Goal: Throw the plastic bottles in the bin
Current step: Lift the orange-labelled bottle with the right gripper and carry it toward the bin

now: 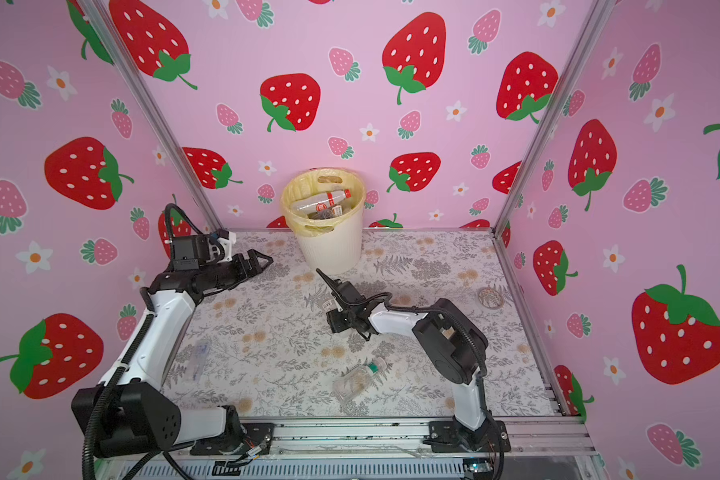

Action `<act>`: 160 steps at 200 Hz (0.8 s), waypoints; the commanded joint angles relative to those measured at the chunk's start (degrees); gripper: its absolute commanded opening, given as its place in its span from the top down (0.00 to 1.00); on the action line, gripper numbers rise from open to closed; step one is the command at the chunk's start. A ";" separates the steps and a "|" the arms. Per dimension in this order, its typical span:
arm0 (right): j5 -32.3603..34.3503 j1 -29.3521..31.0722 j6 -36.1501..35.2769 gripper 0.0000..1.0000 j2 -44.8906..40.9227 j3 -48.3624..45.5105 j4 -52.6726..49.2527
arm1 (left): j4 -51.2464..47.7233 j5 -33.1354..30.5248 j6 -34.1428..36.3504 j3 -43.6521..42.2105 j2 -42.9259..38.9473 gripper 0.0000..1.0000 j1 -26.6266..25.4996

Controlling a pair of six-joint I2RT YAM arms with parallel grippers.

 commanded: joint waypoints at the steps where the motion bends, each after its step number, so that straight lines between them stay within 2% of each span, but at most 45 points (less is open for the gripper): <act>1: -0.67 0.50 0.15 0.37 0.88 1.37 -0.41 | 1.20 1.44 -0.50 -0.43 -0.20 0.01 0.38; 55: -0.39 0.60 0.28 0.48 1.17 1.11 -0.79 | 1.40 1.71 -0.69 -0.52 -0.38 0.01 0.52; 160: 0.27 0.55 0.99 0.47 -6.77 -0.84 0.45 | 1.40 1.58 -0.71 -0.70 -0.38 0.01 0.57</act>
